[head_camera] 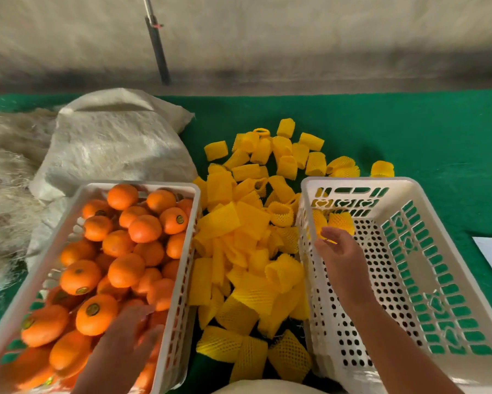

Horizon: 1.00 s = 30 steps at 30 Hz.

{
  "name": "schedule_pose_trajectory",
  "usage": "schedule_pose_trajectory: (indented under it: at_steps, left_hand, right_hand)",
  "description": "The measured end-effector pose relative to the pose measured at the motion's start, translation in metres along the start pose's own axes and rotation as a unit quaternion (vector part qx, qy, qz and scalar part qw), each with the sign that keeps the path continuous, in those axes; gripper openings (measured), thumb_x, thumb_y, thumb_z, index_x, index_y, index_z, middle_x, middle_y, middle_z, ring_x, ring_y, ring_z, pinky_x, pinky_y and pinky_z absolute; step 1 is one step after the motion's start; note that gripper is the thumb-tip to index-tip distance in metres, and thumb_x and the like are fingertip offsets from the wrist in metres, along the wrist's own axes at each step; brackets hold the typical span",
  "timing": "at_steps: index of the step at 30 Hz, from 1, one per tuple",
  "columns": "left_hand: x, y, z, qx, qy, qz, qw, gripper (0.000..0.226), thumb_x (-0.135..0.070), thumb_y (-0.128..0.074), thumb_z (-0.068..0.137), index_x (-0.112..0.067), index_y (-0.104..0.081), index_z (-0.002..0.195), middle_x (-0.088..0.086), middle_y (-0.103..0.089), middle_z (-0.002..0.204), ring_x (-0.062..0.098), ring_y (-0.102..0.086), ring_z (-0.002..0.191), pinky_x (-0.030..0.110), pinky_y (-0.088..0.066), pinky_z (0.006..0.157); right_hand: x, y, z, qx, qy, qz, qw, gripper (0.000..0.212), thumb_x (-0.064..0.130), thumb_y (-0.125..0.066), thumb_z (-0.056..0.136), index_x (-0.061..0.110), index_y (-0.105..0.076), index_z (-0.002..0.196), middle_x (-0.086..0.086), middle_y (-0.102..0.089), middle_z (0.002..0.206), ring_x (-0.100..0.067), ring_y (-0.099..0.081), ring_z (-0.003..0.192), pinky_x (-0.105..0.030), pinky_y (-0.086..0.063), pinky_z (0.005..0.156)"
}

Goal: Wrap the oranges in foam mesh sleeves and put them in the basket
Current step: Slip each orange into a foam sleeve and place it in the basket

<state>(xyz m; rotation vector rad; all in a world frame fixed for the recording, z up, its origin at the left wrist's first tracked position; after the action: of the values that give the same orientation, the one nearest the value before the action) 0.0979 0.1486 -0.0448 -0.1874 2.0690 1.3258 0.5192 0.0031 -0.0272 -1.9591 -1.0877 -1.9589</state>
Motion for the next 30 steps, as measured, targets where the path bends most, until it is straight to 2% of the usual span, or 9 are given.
schedule_pose_trajectory:
  at_steps: [3, 5, 9, 13, 17, 21, 24, 26, 30]
  left_hand:
    - [0.022, -0.007, -0.008, 0.142, 0.039, 0.076, 0.986, 0.047, -0.063, -0.066, 0.09, -0.051, -0.049, 0.131, -0.029, -0.047, 0.129, -0.001, -0.048, 0.125, 0.025, -0.042, 0.099]
    - [0.025, -0.006, -0.009, 0.163, 0.026, 0.045, 0.985, 0.046, -0.067, -0.066, 0.086, -0.057, -0.049, 0.128, -0.035, -0.045, 0.129, -0.004, -0.047, 0.124, 0.022, -0.041, 0.096]
    - [0.029, -0.004, -0.01, 0.154, -0.009, 0.05, 0.987, 0.051, -0.042, -0.068, 0.089, -0.052, -0.05, 0.135, -0.026, -0.049, 0.141, -0.002, -0.049, 0.124, 0.02, -0.044, 0.094]
    - [0.03, -0.011, -0.009, 0.137, -0.069, 0.105, 0.983, 0.073, -0.036, -0.075, 0.085, -0.042, -0.042, 0.149, -0.019, -0.043, 0.15, 0.005, -0.04, 0.137, 0.026, -0.041, 0.11]
    - [0.031, -0.018, -0.007, 0.091, -0.092, 0.152, 0.98, 0.072, -0.025, -0.073, 0.085, -0.041, -0.04, 0.147, -0.015, -0.044, 0.142, 0.012, -0.041, 0.133, 0.03, -0.041, 0.109]
    - [0.04, -0.019, -0.011, 0.032, -0.074, 0.071, 0.994, 0.064, -0.038, -0.076, 0.083, -0.045, -0.045, 0.139, -0.02, -0.047, 0.133, 0.011, -0.045, 0.127, 0.033, -0.042, 0.11]
    - [0.048, -0.006, -0.014, -0.042, -0.066, -0.027, 0.997, 0.064, -0.052, -0.082, 0.076, -0.05, -0.046, 0.129, -0.03, -0.049, 0.119, 0.001, -0.051, 0.109, 0.022, -0.047, 0.092]
    - [0.051, 0.004, -0.015, -0.059, -0.057, -0.083, 0.993, 0.061, -0.055, -0.084, 0.075, -0.05, -0.048, 0.123, -0.032, -0.05, 0.113, 0.0, -0.054, 0.101, 0.017, -0.046, 0.083]
    - [0.057, 0.018, -0.014, -0.053, -0.018, -0.205, 0.977, 0.053, -0.059, -0.083, 0.075, -0.054, -0.053, 0.119, -0.031, -0.055, 0.115, -0.001, -0.058, 0.103, 0.015, -0.048, 0.075]
  right_hand:
    - [0.021, -0.019, -0.03, 0.01, 0.037, -0.037, 0.999, 0.027, 0.029, -0.071, 0.097, 0.031, -0.067, 0.124, 0.015, -0.066, 0.121, 0.0, -0.062, 0.113, -0.021, -0.053, 0.082]
    - [0.031, -0.034, -0.046, 0.027, 0.054, -0.049, 0.997, 0.029, 0.026, -0.071, 0.097, 0.027, -0.067, 0.126, 0.011, -0.065, 0.122, -0.004, -0.061, 0.115, -0.029, -0.053, 0.092]
    - [0.04, -0.071, -0.076, 0.087, 0.078, -0.07, 0.991, 0.025, 0.024, -0.072, 0.097, 0.032, -0.067, 0.12, 0.013, -0.065, 0.119, 0.006, -0.058, 0.115, -0.024, -0.049, 0.096]
    - [0.036, -0.11, -0.097, 0.146, 0.085, -0.115, 0.979, 0.03, 0.024, -0.069, 0.099, 0.025, -0.066, 0.129, 0.004, -0.063, 0.13, -0.009, -0.059, 0.123, -0.033, -0.051, 0.103]
    - [0.028, -0.146, -0.114, 0.187, 0.104, -0.18, 0.96, 0.024, 0.023, -0.067, 0.101, 0.023, -0.069, 0.125, 0.008, -0.063, 0.125, -0.007, -0.058, 0.117, -0.034, -0.051, 0.102]
    - [0.016, -0.191, -0.136, 0.245, 0.154, -0.282, 0.915, 0.014, 0.023, -0.063, 0.103, 0.025, -0.074, 0.111, 0.007, -0.061, 0.131, -0.011, -0.06, 0.118, -0.021, -0.048, 0.096]
    - [0.001, -0.233, -0.151, 0.326, 0.163, -0.4, 0.841, 0.029, 0.024, -0.059, 0.104, 0.029, -0.068, 0.131, 0.002, -0.017, 0.171, -0.021, -0.044, 0.145, -0.03, -0.047, 0.11]
    - [-0.003, -0.251, -0.155, 0.346, 0.173, -0.456, 0.802, 0.056, 0.024, -0.06, 0.102, 0.036, -0.044, 0.154, 0.004, 0.008, 0.174, -0.023, -0.028, 0.155, -0.04, -0.045, 0.115]
    - [0.003, -0.257, -0.154, 0.313, 0.15, -0.437, 0.83, 0.079, 0.024, -0.066, 0.1, 0.031, -0.02, 0.164, 0.004, 0.0, 0.174, -0.025, -0.033, 0.152, -0.042, -0.044, 0.116]
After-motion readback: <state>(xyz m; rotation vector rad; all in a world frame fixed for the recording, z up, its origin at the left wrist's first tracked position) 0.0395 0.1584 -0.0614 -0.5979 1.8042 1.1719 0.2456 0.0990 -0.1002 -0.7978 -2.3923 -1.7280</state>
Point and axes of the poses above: each hand's wrist, its own z-axis towards the middle knuckle, its own y-axis out of the back of the hand, x = y × z, the point moved 6 cm from there along z, towards the middle knuckle
